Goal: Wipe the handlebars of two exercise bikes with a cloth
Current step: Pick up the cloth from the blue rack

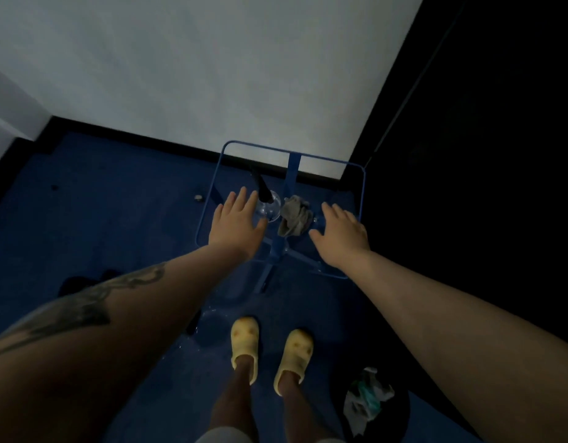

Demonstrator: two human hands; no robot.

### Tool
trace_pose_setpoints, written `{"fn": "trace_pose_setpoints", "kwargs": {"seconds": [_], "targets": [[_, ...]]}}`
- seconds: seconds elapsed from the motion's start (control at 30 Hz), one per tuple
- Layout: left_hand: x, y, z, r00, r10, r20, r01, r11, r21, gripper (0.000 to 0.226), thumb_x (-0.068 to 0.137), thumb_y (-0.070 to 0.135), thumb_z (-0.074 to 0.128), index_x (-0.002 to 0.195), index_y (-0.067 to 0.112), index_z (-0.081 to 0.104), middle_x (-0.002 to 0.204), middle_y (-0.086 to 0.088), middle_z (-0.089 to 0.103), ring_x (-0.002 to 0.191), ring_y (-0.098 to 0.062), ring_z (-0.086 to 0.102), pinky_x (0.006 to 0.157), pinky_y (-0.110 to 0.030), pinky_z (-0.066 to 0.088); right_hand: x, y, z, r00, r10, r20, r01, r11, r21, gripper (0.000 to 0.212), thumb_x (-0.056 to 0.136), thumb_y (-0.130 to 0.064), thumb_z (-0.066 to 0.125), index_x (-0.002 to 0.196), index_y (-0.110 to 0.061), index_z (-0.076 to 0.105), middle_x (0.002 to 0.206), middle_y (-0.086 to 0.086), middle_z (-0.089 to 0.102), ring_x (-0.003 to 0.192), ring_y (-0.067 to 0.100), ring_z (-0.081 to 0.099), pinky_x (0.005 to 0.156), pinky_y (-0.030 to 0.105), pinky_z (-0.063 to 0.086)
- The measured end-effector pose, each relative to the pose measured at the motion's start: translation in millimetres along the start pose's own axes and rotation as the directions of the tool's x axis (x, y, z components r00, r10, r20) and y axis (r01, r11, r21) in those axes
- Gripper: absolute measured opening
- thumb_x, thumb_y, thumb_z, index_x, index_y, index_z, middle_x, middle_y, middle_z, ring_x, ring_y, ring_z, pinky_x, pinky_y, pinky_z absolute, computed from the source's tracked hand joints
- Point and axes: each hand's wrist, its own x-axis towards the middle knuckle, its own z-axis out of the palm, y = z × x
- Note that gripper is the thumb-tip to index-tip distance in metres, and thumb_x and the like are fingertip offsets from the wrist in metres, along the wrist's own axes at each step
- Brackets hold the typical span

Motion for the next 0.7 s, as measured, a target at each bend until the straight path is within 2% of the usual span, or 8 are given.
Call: {"fn": "trace_pose_setpoints", "kwargs": {"seconds": [0.13,0.27,0.43,0.57,0.7], "targets": [[13,-20,31,0.997,-0.061,0.049,0.063,0.998,-0.031,0.063,0.097,0.044,0.030,0.151,0.023,0.005,0.161,-0.001,-0.002,0.147,-0.021,-0.005,0.120,-0.040,0.002,38,-11,26,0.999,0.001,0.036,-0.002,0.999,0.043,0.066,0.097,-0.041,0.042,0.151,-0.020,0.010,0.159,0.005,0.012,0.143,0.028,0.016,0.116,0.044,0.019],[24,-41,57,0.992,-0.102,0.075,0.107,0.992,-0.066,0.063,0.097,0.042,0.031,0.151,0.023,0.005,0.161,0.001,-0.002,0.147,-0.020,-0.005,0.120,-0.040,0.002,77,-21,55,0.998,0.032,0.058,-0.040,0.989,0.143,0.068,0.092,-0.040,0.051,0.148,-0.018,0.019,0.153,0.008,0.025,0.134,0.031,0.029,0.109,0.047,0.033],[37,-58,79,0.994,-0.105,0.040,0.110,0.982,-0.151,0.063,0.096,0.040,0.035,0.151,0.024,0.006,0.161,0.002,-0.002,0.147,-0.018,-0.005,0.120,-0.038,0.000,112,-25,83,0.983,0.184,-0.010,-0.174,0.943,0.283,0.062,0.089,-0.039,0.057,0.140,-0.013,0.033,0.141,0.011,0.039,0.122,0.031,0.044,0.096,0.042,0.044],[41,-66,87,0.994,-0.099,0.036,0.104,0.977,-0.188,0.063,0.096,0.039,0.035,0.151,0.023,0.007,0.161,0.001,-0.001,0.147,-0.018,-0.005,0.120,-0.038,0.001,123,-24,93,0.945,0.323,-0.044,-0.288,0.890,0.355,0.046,0.089,-0.037,0.060,0.121,-0.006,0.047,0.124,0.014,0.054,0.109,0.031,0.054,0.078,0.035,0.044],[40,-69,89,0.993,-0.112,0.045,0.119,0.971,-0.207,0.063,0.096,0.038,0.036,0.151,0.024,0.008,0.161,0.001,0.000,0.147,-0.018,-0.004,0.120,-0.038,0.000,122,-20,91,0.921,0.387,-0.047,-0.327,0.832,0.448,0.033,0.087,-0.025,0.066,0.112,-0.006,0.054,0.116,0.012,0.062,0.103,0.027,0.060,0.074,0.030,0.045]]}}
